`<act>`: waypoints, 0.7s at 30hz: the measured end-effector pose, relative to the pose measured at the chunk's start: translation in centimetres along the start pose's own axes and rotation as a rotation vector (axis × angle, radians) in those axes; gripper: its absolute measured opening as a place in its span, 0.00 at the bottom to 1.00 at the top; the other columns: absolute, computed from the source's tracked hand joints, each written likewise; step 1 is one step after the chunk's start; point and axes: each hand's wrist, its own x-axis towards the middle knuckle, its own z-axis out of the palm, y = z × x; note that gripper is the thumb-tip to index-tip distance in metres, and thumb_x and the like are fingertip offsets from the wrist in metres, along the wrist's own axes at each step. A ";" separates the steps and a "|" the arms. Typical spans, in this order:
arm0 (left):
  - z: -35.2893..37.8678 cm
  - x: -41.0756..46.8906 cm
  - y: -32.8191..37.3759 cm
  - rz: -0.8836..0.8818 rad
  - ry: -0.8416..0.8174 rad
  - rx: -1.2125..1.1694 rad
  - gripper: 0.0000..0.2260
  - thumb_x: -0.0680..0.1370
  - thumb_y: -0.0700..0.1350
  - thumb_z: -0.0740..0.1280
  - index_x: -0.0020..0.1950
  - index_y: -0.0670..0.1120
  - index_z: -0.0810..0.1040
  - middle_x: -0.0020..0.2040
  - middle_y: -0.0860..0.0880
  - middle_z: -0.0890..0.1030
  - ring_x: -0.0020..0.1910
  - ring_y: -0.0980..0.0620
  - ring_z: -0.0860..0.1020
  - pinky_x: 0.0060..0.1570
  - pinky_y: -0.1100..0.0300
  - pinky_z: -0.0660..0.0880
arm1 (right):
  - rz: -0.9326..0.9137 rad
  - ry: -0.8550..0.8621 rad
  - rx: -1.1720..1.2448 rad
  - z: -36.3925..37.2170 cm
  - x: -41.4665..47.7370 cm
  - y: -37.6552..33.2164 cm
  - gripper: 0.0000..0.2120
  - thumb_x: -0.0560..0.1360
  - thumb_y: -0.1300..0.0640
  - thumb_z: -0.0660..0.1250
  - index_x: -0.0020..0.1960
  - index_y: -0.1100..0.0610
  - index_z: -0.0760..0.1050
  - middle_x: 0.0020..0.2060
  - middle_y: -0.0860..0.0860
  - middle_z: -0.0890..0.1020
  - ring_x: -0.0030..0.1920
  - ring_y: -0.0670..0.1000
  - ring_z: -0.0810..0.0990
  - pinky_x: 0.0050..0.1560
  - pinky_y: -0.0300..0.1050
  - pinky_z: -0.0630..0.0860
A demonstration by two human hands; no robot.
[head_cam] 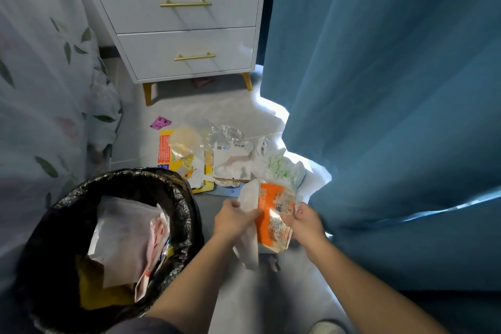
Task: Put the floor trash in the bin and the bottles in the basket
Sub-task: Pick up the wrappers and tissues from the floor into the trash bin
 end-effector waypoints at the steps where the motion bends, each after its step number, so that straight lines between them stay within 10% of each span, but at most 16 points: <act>1: 0.0 0.2 -0.1 -0.005 -0.018 -0.029 0.32 0.69 0.57 0.74 0.66 0.46 0.65 0.62 0.46 0.74 0.57 0.46 0.76 0.52 0.56 0.73 | 0.001 -0.007 0.016 0.0 0.1 0.1 0.07 0.75 0.63 0.68 0.50 0.55 0.73 0.49 0.52 0.82 0.49 0.52 0.81 0.52 0.51 0.79; 8: 0.7 1.1 -0.1 0.003 -0.034 0.014 0.26 0.72 0.52 0.72 0.64 0.46 0.65 0.60 0.45 0.75 0.55 0.46 0.76 0.53 0.53 0.76 | 0.000 -0.038 0.075 -0.7 0.8 0.6 0.08 0.76 0.63 0.67 0.55 0.57 0.73 0.48 0.49 0.80 0.49 0.51 0.80 0.42 0.41 0.77; 21: -1.6 -1.4 3.7 0.217 0.075 0.111 0.13 0.78 0.40 0.59 0.63 0.43 0.67 0.53 0.43 0.76 0.51 0.42 0.77 0.43 0.53 0.73 | -0.033 -0.031 0.200 -3.4 0.1 -1.8 0.07 0.76 0.65 0.67 0.49 0.54 0.75 0.50 0.54 0.83 0.51 0.57 0.82 0.57 0.62 0.76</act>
